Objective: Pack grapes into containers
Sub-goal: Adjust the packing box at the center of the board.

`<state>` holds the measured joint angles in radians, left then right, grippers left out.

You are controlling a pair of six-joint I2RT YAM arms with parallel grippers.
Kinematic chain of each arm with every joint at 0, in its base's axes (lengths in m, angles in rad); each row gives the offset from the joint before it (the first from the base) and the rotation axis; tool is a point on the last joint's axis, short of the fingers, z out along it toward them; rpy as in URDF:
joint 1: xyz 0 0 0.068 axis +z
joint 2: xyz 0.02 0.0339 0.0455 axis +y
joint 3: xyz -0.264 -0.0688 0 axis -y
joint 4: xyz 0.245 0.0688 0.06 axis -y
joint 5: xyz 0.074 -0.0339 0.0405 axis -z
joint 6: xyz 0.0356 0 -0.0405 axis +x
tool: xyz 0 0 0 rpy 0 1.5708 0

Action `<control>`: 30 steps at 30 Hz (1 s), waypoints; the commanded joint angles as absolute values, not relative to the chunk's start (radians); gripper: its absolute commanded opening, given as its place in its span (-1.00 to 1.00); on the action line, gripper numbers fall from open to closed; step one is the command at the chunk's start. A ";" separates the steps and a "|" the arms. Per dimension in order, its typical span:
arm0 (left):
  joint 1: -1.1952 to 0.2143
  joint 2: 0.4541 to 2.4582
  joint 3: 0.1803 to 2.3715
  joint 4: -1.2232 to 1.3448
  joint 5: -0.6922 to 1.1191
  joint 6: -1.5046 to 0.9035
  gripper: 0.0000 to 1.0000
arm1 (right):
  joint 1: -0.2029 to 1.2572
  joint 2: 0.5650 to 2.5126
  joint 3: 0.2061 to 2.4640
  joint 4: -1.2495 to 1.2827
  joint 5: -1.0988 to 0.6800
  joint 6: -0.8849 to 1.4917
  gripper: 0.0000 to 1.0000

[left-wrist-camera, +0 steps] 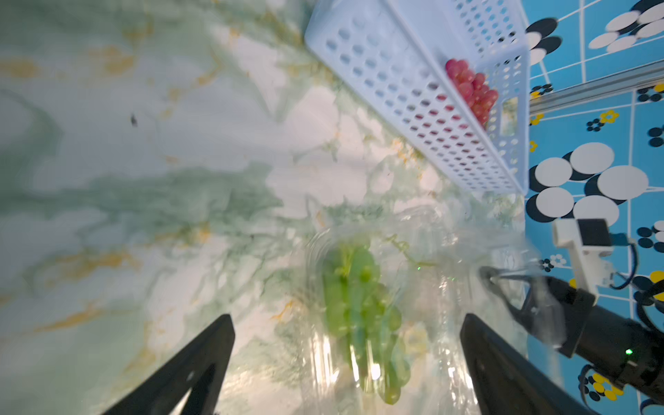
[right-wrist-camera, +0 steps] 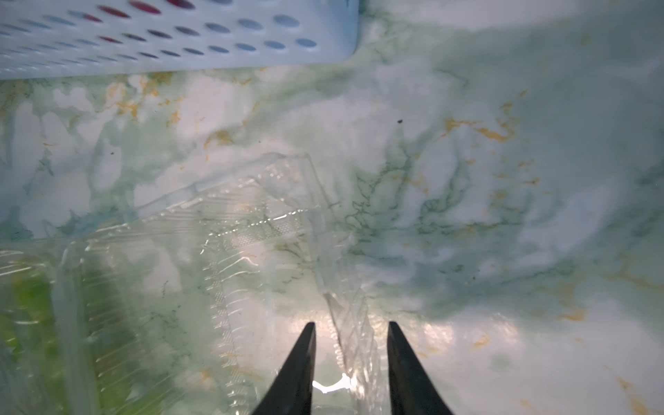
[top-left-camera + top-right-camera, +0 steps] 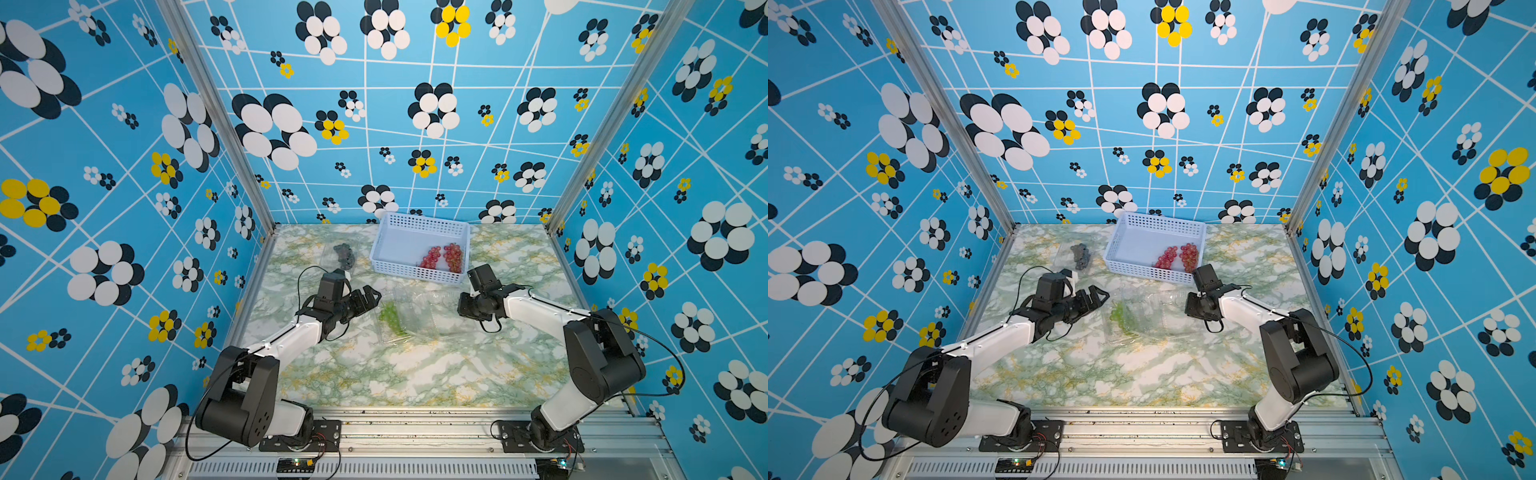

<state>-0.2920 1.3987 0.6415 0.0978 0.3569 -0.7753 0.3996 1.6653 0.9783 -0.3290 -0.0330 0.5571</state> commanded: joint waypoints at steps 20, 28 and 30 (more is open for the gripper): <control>-0.292 1.524 0.640 0.365 0.413 -0.905 0.99 | 0.555 1.776 1.061 -0.270 0.143 0.769 -0.40; -0.257 1.562 0.656 0.400 0.425 -0.908 0.99 | 0.570 1.833 1.122 -0.277 0.141 0.813 -0.42; -0.256 1.581 0.671 0.413 0.428 -0.913 0.99 | 0.571 1.842 1.132 -0.280 0.141 0.816 -0.42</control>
